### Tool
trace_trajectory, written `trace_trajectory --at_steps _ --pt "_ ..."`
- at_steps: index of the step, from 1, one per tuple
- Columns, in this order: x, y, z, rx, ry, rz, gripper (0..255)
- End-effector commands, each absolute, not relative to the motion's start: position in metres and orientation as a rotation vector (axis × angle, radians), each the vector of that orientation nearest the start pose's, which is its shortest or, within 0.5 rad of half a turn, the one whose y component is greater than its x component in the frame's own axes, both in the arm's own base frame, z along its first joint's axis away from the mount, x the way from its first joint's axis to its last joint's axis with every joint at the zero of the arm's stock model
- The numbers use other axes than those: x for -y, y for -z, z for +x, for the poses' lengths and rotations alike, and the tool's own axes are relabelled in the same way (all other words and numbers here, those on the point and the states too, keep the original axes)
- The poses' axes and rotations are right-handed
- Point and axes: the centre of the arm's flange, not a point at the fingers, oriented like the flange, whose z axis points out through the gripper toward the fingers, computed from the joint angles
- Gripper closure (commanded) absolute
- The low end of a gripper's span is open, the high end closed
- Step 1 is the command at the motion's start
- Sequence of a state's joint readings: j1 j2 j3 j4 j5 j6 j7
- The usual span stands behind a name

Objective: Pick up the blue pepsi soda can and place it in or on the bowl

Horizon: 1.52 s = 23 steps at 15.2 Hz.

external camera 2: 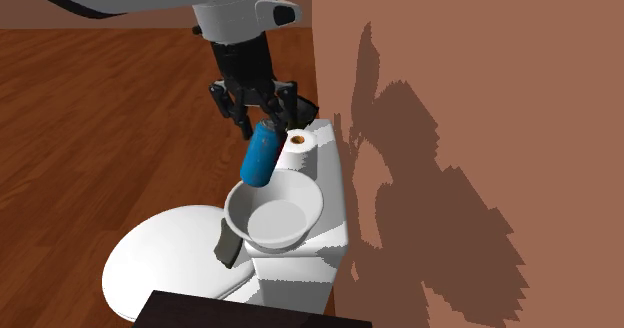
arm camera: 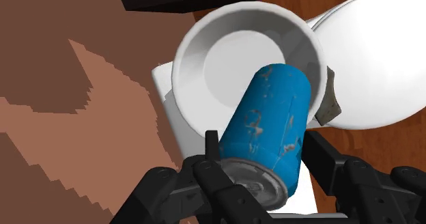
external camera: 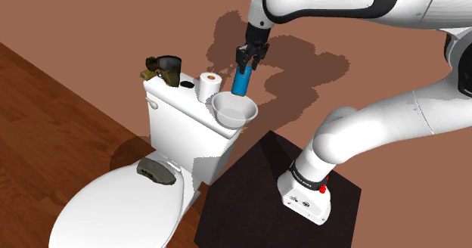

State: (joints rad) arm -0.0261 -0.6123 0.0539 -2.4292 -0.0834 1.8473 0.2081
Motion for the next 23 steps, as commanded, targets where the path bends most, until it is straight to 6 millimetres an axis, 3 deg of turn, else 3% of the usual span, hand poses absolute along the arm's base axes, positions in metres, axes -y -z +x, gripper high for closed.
trace_trajectory --at_steps 1,15,23 --pt "-0.006 -0.511 0.369 -0.272 0.069 -3.237 255" --pt "-0.006 -0.436 0.369 -0.272 0.069 -3.237 255" --pt "-0.006 -0.436 0.369 -0.272 0.069 -3.237 255"
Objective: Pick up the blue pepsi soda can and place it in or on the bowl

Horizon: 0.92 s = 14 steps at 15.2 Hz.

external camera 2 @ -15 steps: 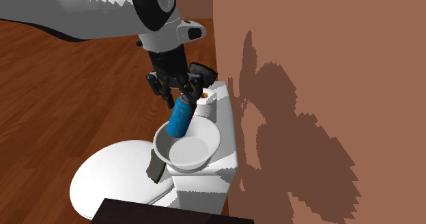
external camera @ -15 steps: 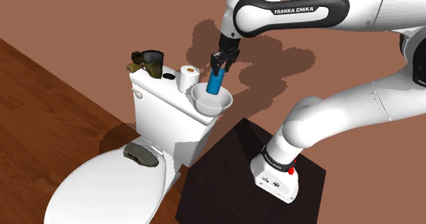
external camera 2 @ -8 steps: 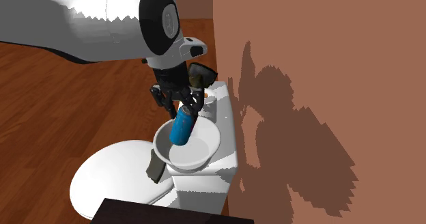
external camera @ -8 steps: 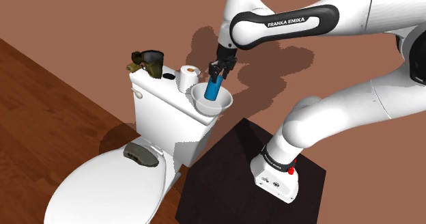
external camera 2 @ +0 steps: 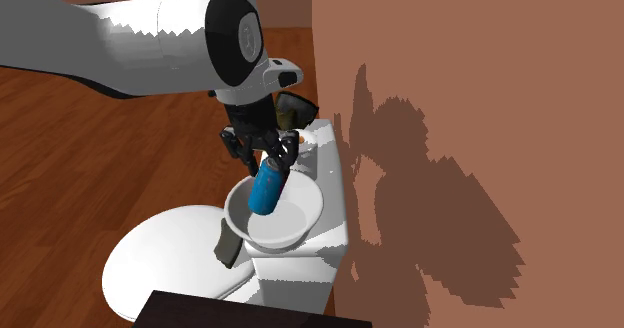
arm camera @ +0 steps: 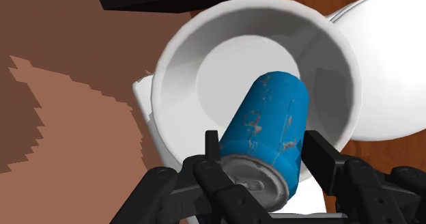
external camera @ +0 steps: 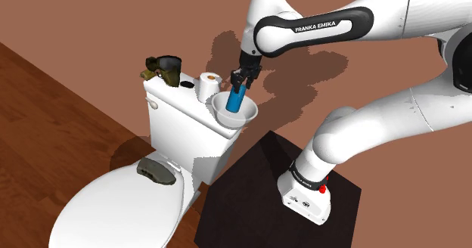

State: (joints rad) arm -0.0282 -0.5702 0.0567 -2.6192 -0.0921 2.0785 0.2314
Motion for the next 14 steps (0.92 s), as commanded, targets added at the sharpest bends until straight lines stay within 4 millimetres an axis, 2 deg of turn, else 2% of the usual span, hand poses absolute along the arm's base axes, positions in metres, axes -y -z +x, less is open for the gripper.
trace_trajectory --at_steps 1,6,10,14 --pt "-0.006 -0.436 0.369 -0.272 0.069 -3.237 0" --pt "-0.006 -0.436 0.369 -0.272 0.069 -3.237 0" --pt "-0.011 -0.486 0.367 -0.272 0.069 -3.237 0" --pt "-0.011 -0.486 0.367 -0.272 0.069 -3.237 0"
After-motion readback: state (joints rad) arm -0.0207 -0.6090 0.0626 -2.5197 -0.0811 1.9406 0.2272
